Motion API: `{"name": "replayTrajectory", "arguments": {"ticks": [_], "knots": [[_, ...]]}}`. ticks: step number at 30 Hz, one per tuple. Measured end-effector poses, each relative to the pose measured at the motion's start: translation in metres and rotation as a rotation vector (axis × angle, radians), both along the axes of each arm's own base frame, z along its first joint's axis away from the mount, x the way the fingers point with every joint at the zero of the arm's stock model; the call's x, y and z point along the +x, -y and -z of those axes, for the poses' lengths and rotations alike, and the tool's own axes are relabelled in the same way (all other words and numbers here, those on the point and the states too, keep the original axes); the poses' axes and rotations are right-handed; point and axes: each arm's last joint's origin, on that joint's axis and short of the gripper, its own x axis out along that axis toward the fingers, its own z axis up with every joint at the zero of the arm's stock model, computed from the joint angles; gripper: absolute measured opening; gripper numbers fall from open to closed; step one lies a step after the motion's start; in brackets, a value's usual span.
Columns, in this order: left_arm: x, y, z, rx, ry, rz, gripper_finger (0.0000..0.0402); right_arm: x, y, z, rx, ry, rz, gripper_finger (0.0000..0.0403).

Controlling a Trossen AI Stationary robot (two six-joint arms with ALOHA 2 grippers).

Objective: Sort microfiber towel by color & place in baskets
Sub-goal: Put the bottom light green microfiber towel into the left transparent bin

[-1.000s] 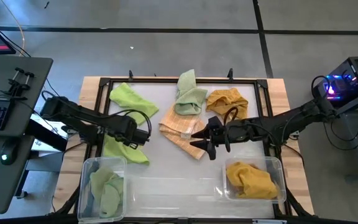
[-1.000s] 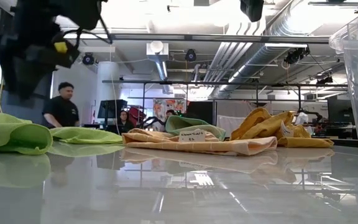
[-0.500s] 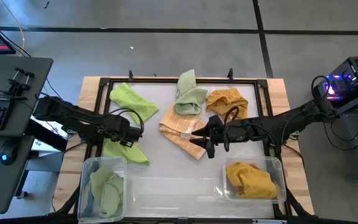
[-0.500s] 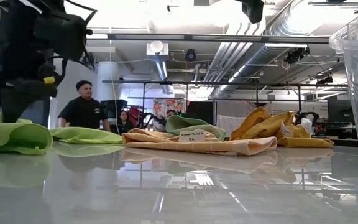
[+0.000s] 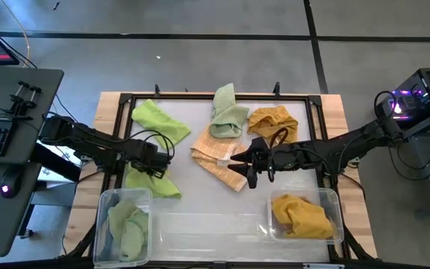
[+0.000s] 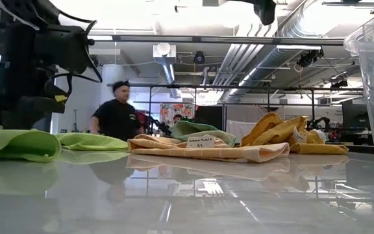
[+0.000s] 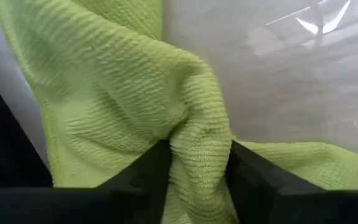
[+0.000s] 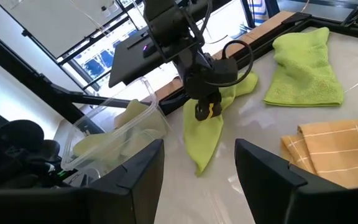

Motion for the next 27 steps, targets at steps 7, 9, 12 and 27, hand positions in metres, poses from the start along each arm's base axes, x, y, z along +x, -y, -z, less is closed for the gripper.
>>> {"name": "replayTrajectory", "arguments": {"ticks": [7,9,12,27], "knots": [[0.011,0.0,-0.008,0.034,0.041,0.105,0.0011,0.0,0.0,0.0,0.001,0.0,0.0,0.019],[0.017,0.0,-0.015,0.067,0.069,0.134,0.0012,0.0,0.0,0.0,0.001,0.0,0.0,0.019],[0.027,-0.001,-0.028,0.12,0.112,0.177,0.0014,0.0,0.0,0.0,0.001,0.0,0.0,0.019],[0.082,-0.001,-0.131,0.346,0.379,0.559,0.0003,0.0,0.0,0.0,0.001,0.0,0.0,0.019]]}}
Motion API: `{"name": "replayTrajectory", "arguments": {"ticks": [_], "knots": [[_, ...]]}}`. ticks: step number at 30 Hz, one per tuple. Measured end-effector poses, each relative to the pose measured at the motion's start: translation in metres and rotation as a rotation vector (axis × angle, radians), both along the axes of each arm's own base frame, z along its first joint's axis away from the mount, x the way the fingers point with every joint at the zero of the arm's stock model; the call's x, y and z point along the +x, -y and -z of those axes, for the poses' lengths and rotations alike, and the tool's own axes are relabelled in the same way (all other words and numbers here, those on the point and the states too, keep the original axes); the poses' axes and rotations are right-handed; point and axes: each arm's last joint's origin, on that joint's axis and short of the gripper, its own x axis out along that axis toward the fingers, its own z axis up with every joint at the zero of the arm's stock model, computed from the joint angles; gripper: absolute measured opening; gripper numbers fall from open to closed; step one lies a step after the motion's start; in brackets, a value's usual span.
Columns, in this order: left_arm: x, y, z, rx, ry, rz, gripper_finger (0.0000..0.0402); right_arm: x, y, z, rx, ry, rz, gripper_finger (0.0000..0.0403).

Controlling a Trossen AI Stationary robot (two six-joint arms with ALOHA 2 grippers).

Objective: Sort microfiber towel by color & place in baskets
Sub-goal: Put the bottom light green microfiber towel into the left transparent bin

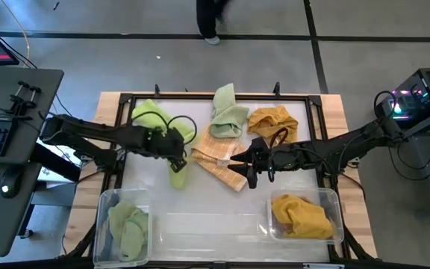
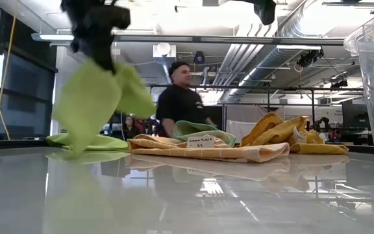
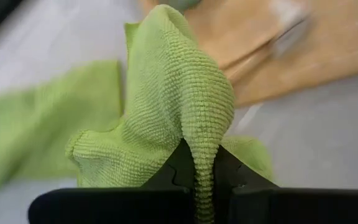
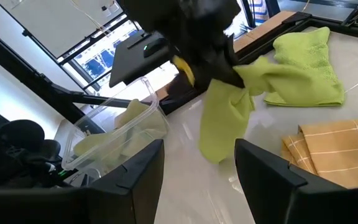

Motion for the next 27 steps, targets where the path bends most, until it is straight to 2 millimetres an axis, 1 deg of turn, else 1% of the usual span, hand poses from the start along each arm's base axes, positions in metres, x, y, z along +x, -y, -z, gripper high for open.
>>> {"name": "replayTrajectory", "arguments": {"ticks": [7,13,17,22,24,27], "knots": [[0.011,0.009,-0.056,0.075,0.127,0.183,0.0003,0.0,0.0,0.0,-0.001,-0.003,0.0,0.019],[0.01,0.027,-0.107,0.114,0.239,0.387,0.0003,0.0,0.0,0.001,-0.003,-0.007,-0.001,0.019],[0.0,0.043,-0.14,0.116,0.304,0.505,0.0003,0.0,0.0,0.001,-0.008,-0.007,0.0,0.019],[-0.019,0.064,-0.181,0.083,0.438,0.586,0.0003,0.0,0.001,0.001,-0.05,-0.007,0.032,0.019],[-0.027,0.071,-0.196,0.061,0.496,0.615,0.0003,0.0,0.002,0.0,-0.067,-0.007,0.053,0.019],[-0.039,0.083,-0.213,0.006,0.57,0.648,0.0003,0.0,0.003,0.0,-0.095,-0.007,0.08,0.019]]}}
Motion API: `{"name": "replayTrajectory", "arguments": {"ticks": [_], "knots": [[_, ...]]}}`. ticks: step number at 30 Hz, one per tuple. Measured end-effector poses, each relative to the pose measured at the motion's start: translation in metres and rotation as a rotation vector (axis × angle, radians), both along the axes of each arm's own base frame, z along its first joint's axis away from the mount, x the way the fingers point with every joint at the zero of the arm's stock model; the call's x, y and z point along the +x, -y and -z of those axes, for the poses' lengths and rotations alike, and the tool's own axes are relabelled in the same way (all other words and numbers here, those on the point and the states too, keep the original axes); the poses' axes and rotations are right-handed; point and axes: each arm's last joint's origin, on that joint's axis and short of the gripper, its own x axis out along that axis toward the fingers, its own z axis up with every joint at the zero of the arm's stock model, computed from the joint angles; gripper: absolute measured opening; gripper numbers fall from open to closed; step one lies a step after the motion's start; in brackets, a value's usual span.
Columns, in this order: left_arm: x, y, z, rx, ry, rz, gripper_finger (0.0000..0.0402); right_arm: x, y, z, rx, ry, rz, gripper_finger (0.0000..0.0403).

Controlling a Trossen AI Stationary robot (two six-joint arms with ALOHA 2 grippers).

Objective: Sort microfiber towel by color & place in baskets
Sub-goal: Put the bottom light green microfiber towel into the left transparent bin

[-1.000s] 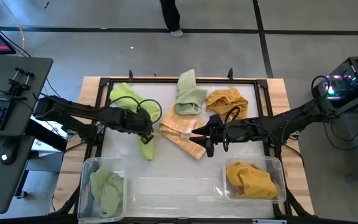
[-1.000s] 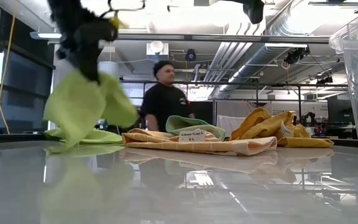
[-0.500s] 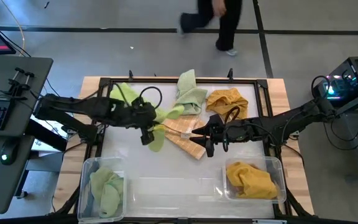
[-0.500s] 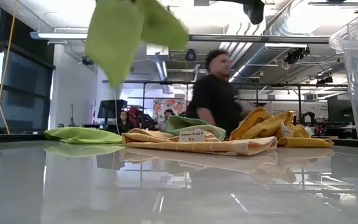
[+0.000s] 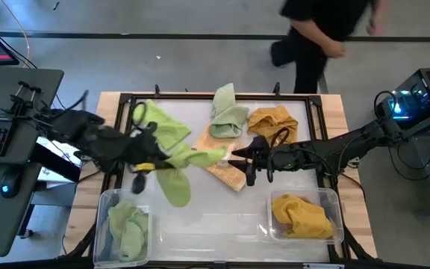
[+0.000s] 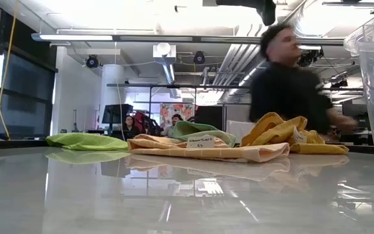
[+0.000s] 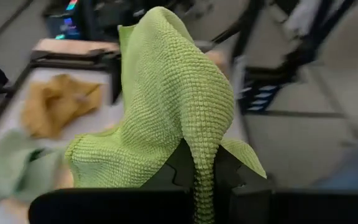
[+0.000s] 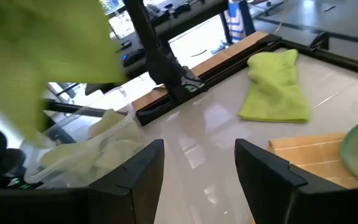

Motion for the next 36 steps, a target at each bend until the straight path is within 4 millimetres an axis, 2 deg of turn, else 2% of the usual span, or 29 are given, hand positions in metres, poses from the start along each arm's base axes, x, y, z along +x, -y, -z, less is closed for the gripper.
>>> {"name": "replayTrajectory", "arguments": {"ticks": [3,6,13,16,20,27,31,36], "knots": [[-0.012,0.012,-0.009,-0.087,0.002,0.08,0.0003,0.0,0.003,0.0,-0.011,0.0,0.016,0.019],[-0.026,0.022,-0.01,-0.194,-0.085,0.13,0.0003,0.002,0.007,0.0,-0.011,-0.001,0.034,0.019],[-0.061,0.04,0.011,-0.452,-0.506,0.053,0.0003,0.004,0.024,0.0,-0.014,-0.002,0.091,0.019],[-0.074,0.048,0.023,-0.474,-0.675,-0.011,0.0003,0.005,0.031,0.0,-0.042,-0.008,0.107,0.019],[-0.081,0.062,0.043,-0.39,-0.747,-0.056,0.0003,0.006,0.04,0.0,-0.05,-0.011,0.134,0.019],[-0.074,0.09,0.094,-0.227,-0.742,-0.137,0.0003,0.007,0.043,0.0,-0.04,-0.011,0.138,0.019],[-0.071,0.107,0.121,-0.235,-0.696,-0.179,0.0005,0.007,0.042,0.0,-0.027,-0.012,0.102,0.019],[-0.081,0.125,0.154,-0.297,-0.683,-0.216,0.0006,0.007,0.041,0.002,0.03,-0.016,0.086,0.019]]}}
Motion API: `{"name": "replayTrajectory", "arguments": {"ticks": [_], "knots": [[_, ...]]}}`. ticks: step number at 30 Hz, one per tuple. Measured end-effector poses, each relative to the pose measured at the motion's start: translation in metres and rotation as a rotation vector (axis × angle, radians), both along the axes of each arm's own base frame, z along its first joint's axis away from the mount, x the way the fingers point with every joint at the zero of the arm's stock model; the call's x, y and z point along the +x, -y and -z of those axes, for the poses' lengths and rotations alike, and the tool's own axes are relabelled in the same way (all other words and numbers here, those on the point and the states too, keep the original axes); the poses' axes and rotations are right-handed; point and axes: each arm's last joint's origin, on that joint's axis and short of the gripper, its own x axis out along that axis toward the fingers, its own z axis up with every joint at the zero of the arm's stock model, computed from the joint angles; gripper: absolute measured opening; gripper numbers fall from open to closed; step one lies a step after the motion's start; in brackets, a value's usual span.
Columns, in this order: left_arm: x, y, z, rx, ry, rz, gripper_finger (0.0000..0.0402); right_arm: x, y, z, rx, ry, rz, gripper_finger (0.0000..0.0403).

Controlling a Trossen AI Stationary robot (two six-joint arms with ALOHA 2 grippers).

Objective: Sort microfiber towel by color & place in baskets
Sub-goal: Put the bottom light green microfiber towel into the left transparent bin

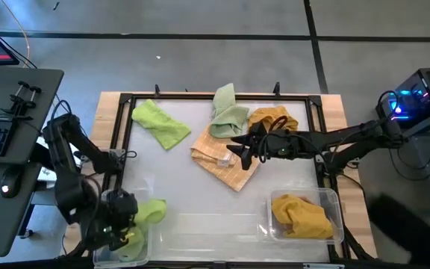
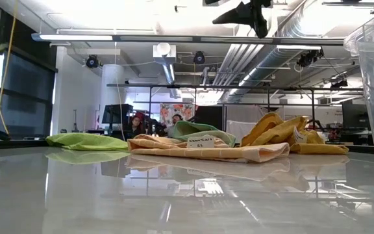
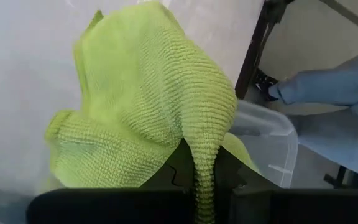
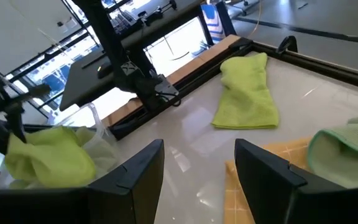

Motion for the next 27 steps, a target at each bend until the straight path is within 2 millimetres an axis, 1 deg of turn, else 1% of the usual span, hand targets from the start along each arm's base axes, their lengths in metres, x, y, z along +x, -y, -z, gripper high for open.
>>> {"name": "replayTrajectory", "arguments": {"ticks": [3,6,9,12,14,16,21,25,27], "knots": [[-0.01,0.006,0.015,-0.027,-0.036,-0.078,0.0007,0.0,0.0,0.001,0.007,-0.005,0.001,0.019],[-0.021,0.006,0.028,-0.042,-0.104,-0.202,0.0013,0.0,0.0,0.001,0.009,-0.006,-0.002,0.019],[-0.029,0.011,0.031,-0.094,-0.185,-0.222,0.0028,0.0,0.0,0.001,0.009,-0.006,-0.002,0.019],[-0.037,0.012,0.032,-0.121,-0.314,-0.232,0.004,0.0,0.0,0.001,0.008,-0.006,-0.002,0.019],[-0.042,0.011,0.031,-0.135,-0.389,-0.247,0.0044,0.0,0.0,0.001,0.007,-0.006,-0.002,0.019],[-0.045,0.009,0.029,-0.144,-0.422,-0.276,0.0045,0.0,0.0,0.001,0.001,-0.008,-0.004,0.019],[-0.045,0.005,0.024,-0.177,-0.378,-0.332,0.0046,0.0,0.0,0.001,-0.002,-0.008,-0.005,0.019],[-0.039,0.003,0.024,-0.181,-0.248,-0.423,0.0047,0.0,0.0,0.001,-0.002,-0.008,-0.005,0.019],[-0.034,0.001,0.027,-0.175,-0.183,-0.474,0.0054,0.0,0.0,0.001,-0.002,-0.008,-0.005,0.019]]}}
